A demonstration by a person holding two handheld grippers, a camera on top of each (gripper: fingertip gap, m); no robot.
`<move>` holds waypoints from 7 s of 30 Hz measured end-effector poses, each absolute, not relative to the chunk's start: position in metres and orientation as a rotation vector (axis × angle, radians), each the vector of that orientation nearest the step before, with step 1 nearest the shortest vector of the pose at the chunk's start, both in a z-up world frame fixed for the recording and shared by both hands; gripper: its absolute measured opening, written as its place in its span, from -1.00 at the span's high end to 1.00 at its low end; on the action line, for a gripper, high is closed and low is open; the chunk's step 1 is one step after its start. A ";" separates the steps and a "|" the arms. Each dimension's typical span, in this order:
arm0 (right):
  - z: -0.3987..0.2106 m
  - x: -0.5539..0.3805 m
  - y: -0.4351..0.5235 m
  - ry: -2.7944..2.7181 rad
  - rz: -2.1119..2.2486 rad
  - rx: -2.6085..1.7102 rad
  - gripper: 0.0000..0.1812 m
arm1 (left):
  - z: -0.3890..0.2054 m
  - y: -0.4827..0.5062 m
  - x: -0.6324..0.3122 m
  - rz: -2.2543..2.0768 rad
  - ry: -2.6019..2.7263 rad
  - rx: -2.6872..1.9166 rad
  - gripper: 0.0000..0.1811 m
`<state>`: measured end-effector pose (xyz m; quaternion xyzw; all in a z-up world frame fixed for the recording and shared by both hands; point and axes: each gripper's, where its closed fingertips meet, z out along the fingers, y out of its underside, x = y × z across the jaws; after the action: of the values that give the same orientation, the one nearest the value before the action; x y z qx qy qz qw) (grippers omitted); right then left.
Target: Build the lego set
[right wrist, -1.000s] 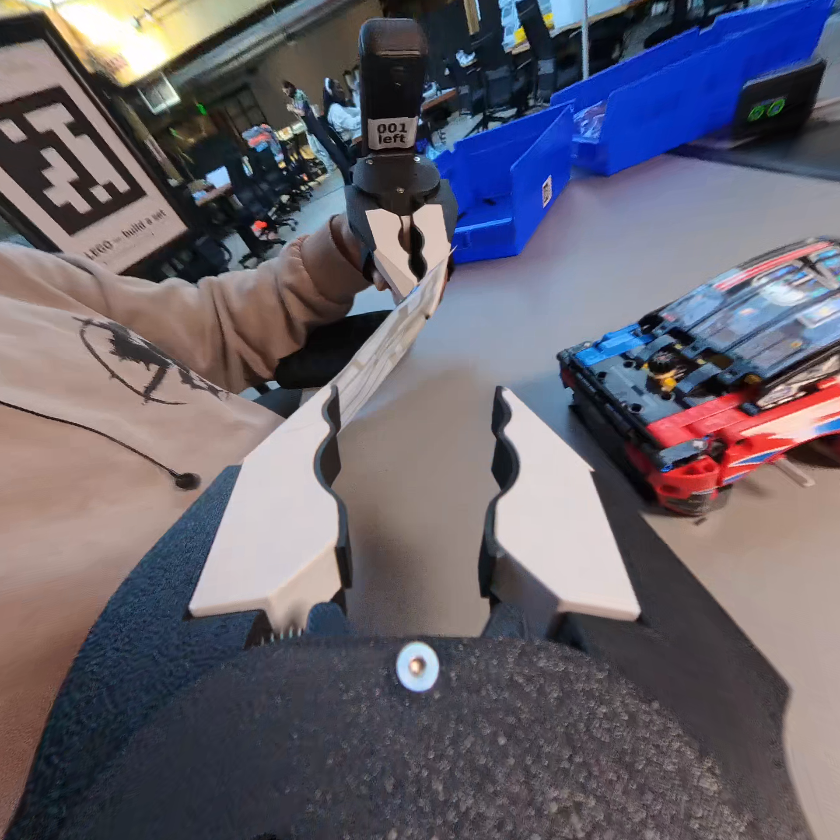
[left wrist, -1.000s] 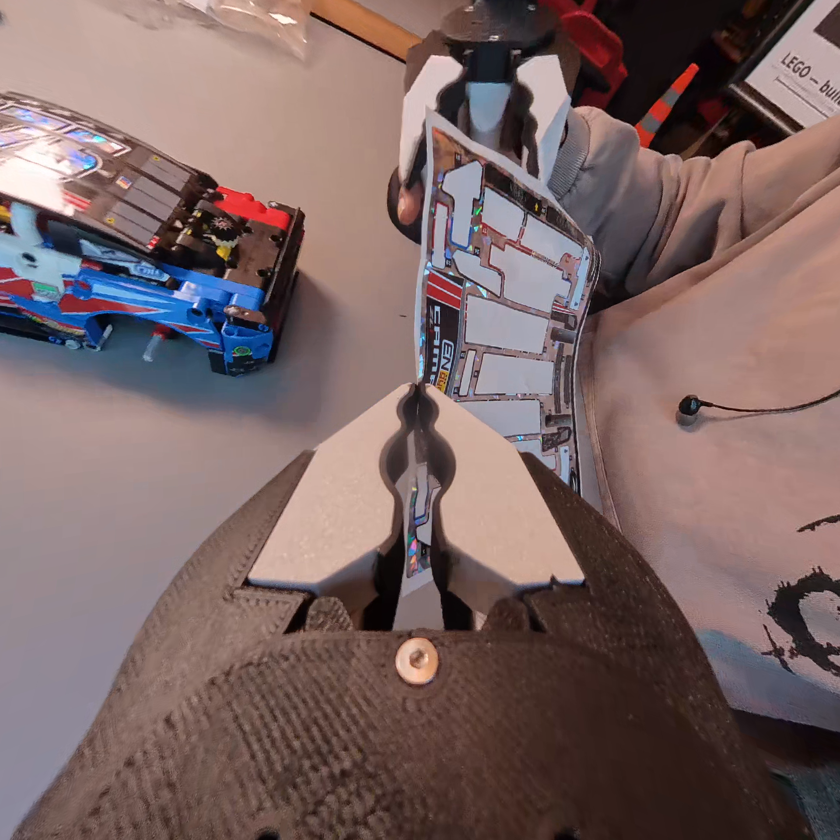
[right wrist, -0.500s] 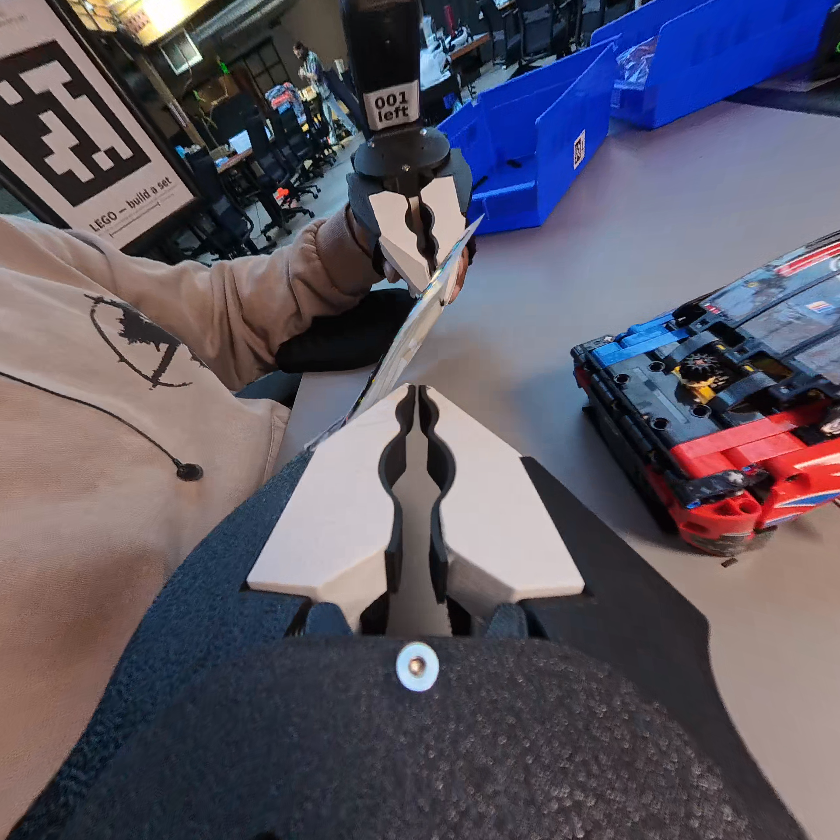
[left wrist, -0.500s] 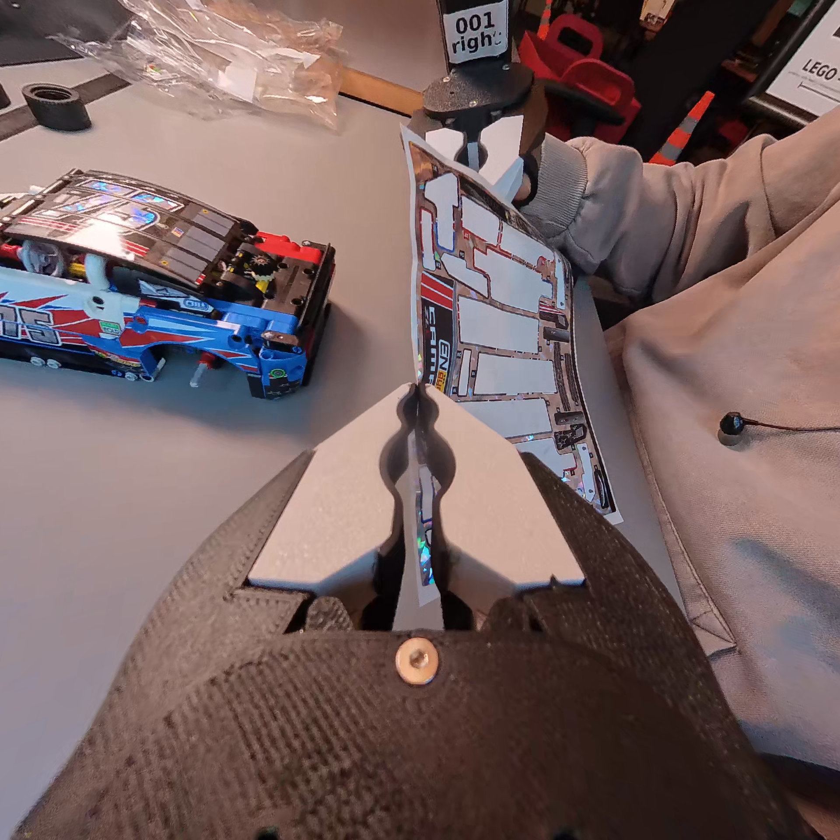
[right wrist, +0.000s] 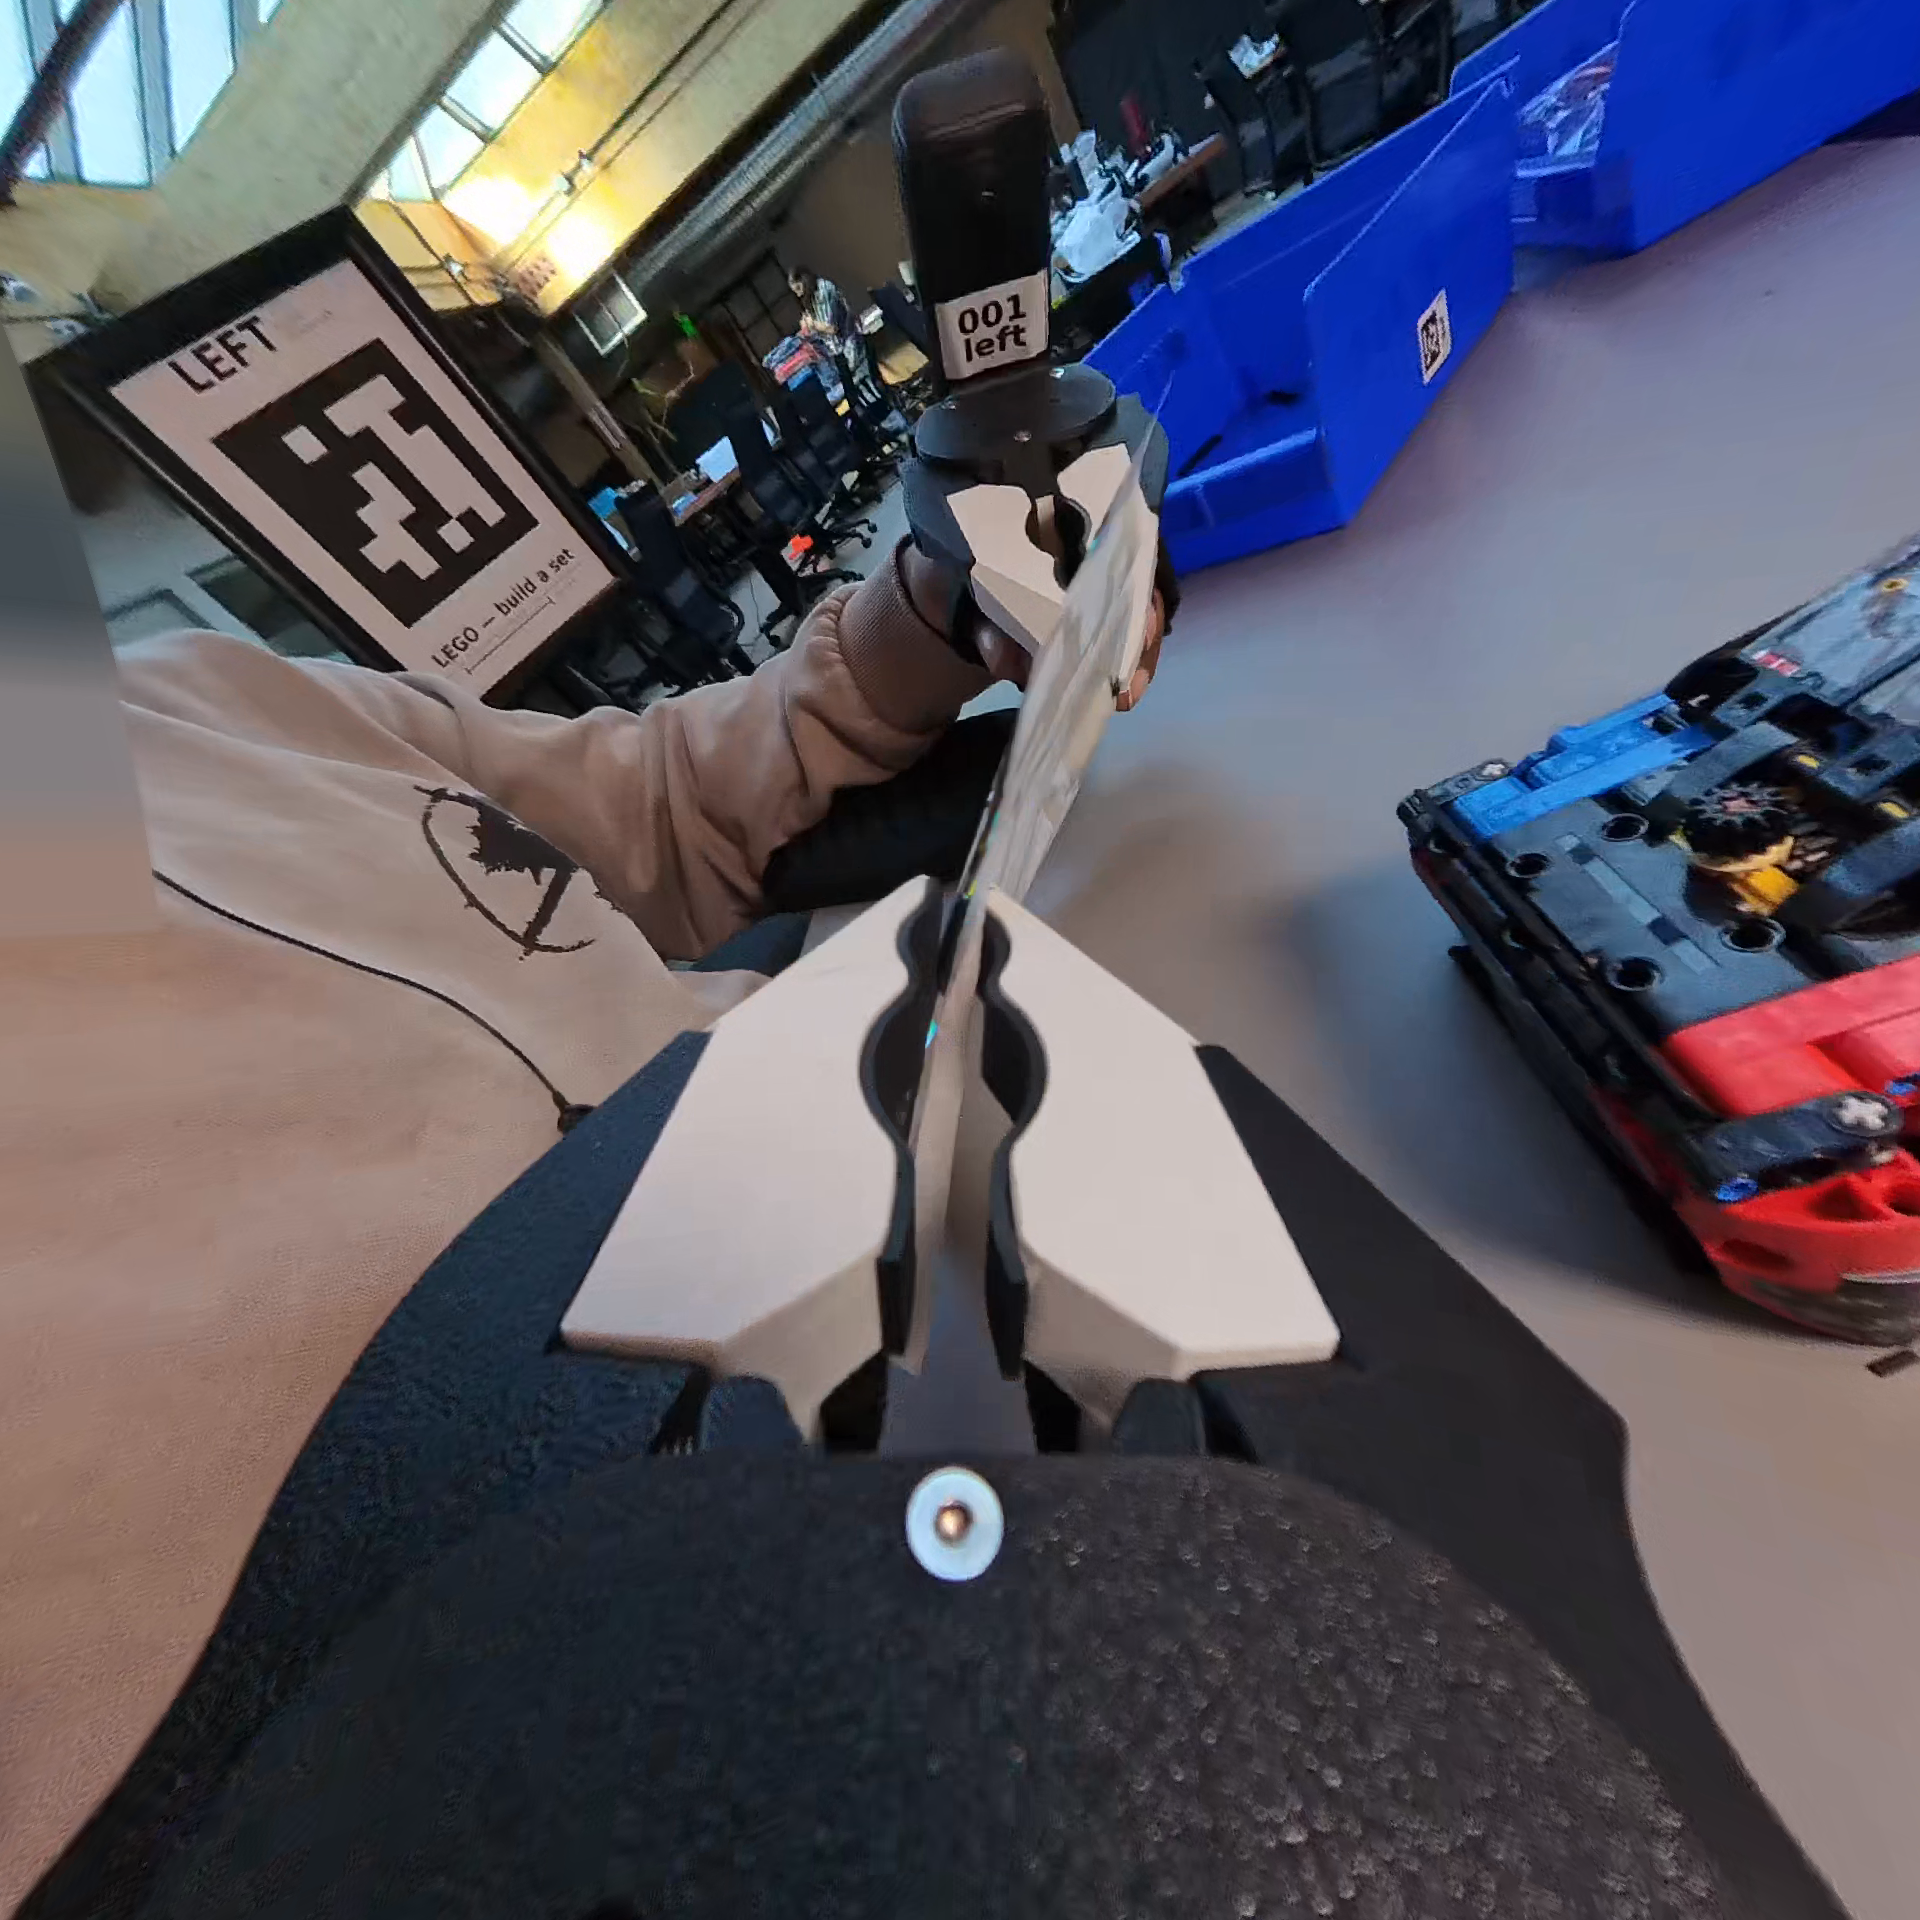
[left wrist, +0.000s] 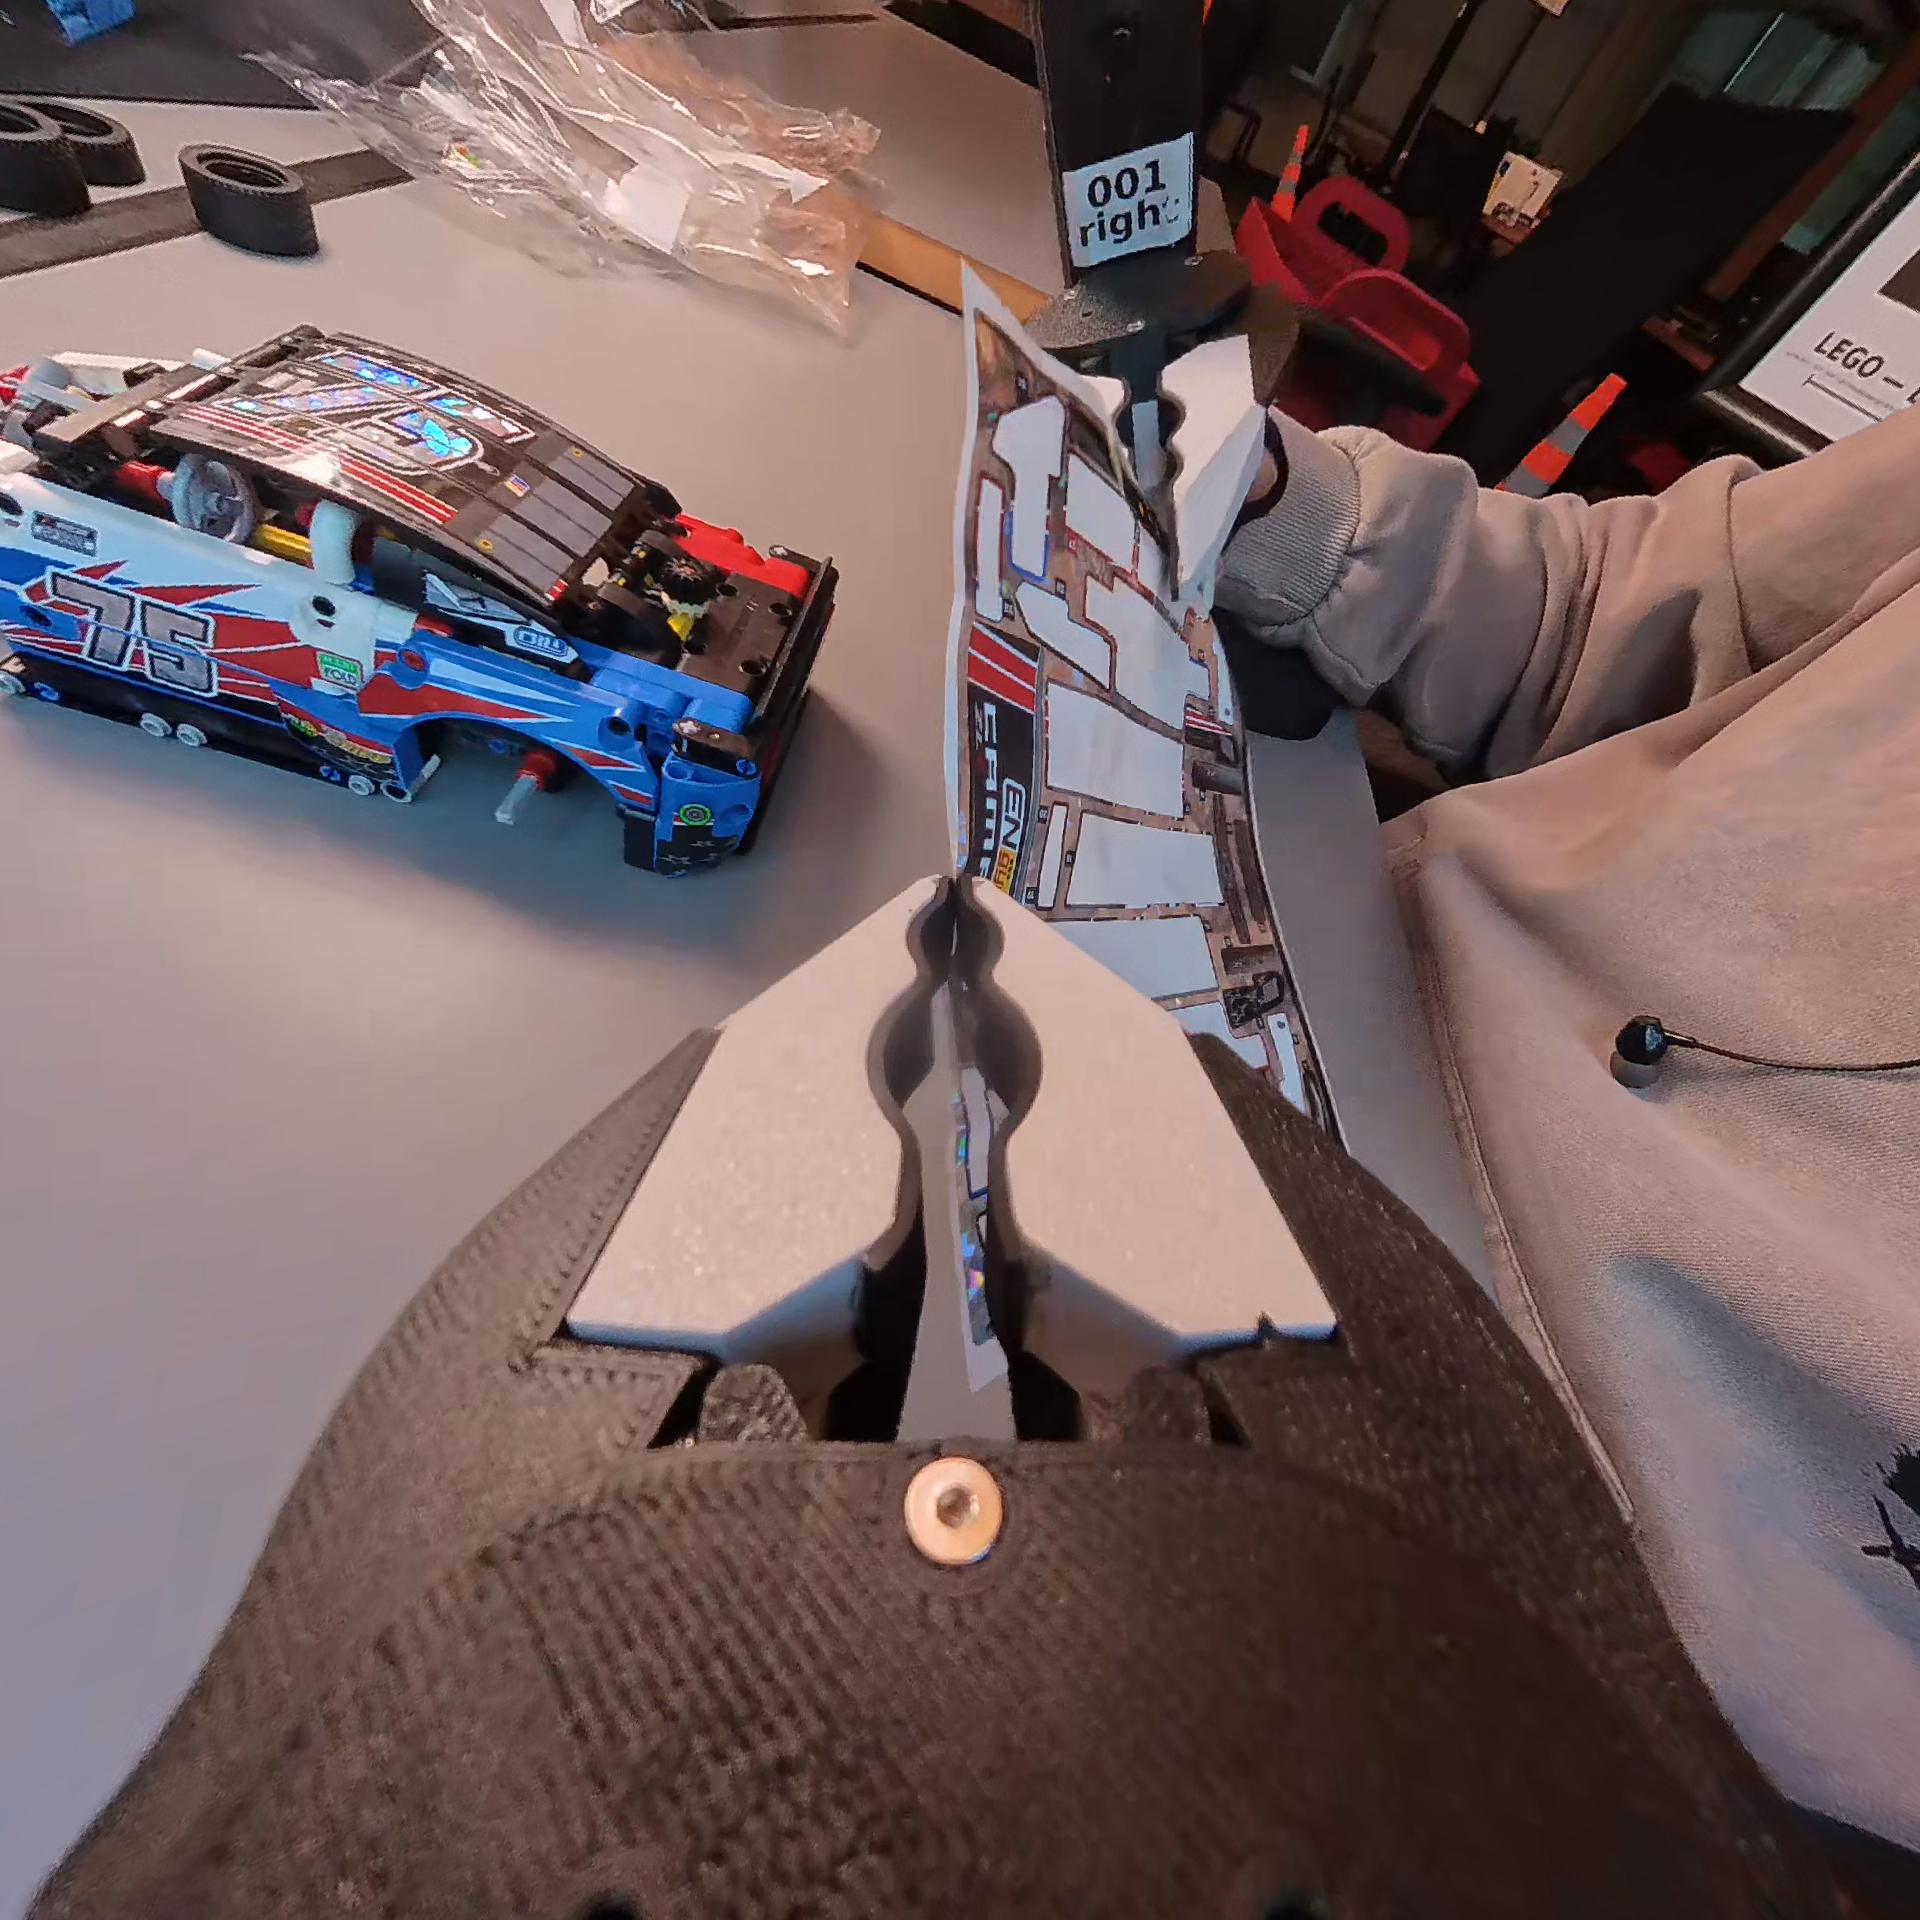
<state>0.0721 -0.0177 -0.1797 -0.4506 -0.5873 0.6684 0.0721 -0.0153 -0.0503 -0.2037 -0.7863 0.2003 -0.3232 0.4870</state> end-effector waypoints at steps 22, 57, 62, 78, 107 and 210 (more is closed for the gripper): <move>-0.152 0.085 0.011 -1.538 2.241 -1.252 1.00 | -0.167 -0.084 0.010 -1.198 0.564 -1.649 0.80; -0.138 0.071 0.025 -1.790 1.639 -1.175 0.37 | -0.141 -0.066 -0.029 -1.216 0.295 -1.537 1.00; -0.133 0.042 0.012 -2.005 1.285 -1.075 0.49 | -0.146 -0.071 -0.017 -1.266 0.346 -1.569 1.00; -0.116 0.033 -0.020 -1.964 1.737 -1.009 1.00 | -0.115 -0.079 -0.054 -1.180 0.277 -1.362 0.58; -0.134 0.040 0.020 -1.556 2.000 -1.160 1.00 | -0.125 -0.054 -0.031 -0.968 0.274 -1.423 1.00; -0.144 0.064 -0.037 -2.078 1.955 -0.948 1.00 | -0.108 -0.038 0.005 -0.546 0.801 -1.889 0.32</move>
<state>0.0638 -0.0372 -0.1442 -0.3145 -0.6897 0.6487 0.0676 0.0050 -0.0381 -0.1082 -0.7770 0.3293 -0.2246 0.4873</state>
